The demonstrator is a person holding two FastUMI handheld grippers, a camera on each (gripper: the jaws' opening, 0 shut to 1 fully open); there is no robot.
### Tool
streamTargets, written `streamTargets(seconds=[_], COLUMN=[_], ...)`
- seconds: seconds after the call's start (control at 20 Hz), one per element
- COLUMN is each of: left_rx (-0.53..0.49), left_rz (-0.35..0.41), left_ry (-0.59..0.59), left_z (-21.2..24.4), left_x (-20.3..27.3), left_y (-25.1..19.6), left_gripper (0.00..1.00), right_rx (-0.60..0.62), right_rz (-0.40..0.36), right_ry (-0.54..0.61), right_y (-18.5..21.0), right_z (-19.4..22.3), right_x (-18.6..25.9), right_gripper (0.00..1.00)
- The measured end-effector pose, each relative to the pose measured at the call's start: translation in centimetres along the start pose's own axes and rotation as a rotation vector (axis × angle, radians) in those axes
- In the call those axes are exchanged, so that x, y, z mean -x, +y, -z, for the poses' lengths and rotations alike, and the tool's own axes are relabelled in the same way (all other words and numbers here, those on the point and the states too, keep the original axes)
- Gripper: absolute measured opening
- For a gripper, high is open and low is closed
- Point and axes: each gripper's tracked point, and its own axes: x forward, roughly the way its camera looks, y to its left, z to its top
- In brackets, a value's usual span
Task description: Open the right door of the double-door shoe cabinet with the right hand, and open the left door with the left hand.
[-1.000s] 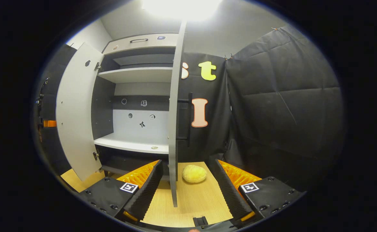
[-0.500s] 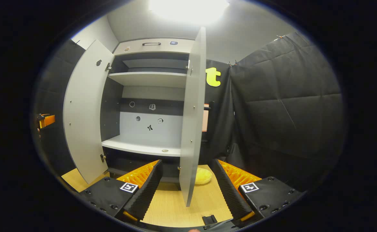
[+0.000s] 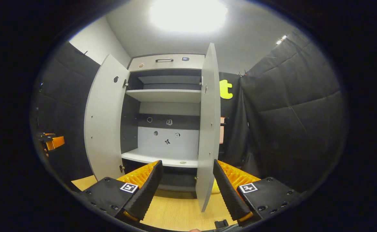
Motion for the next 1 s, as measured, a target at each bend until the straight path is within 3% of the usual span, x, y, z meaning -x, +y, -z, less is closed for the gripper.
streamTargets(seconds=[1.0], left_rx=[-0.114], left_rz=[0.005], left_ry=[0.015], left_z=[0.6], left_x=[1.5], left_y=[-0.8], left_gripper=[0.92], right_rx=[-0.033], right_rz=[-0.007], right_ry=[0.021], right_y=[-1.5], right_z=[1.5], right_x=[0.9], right_gripper=[0.98])
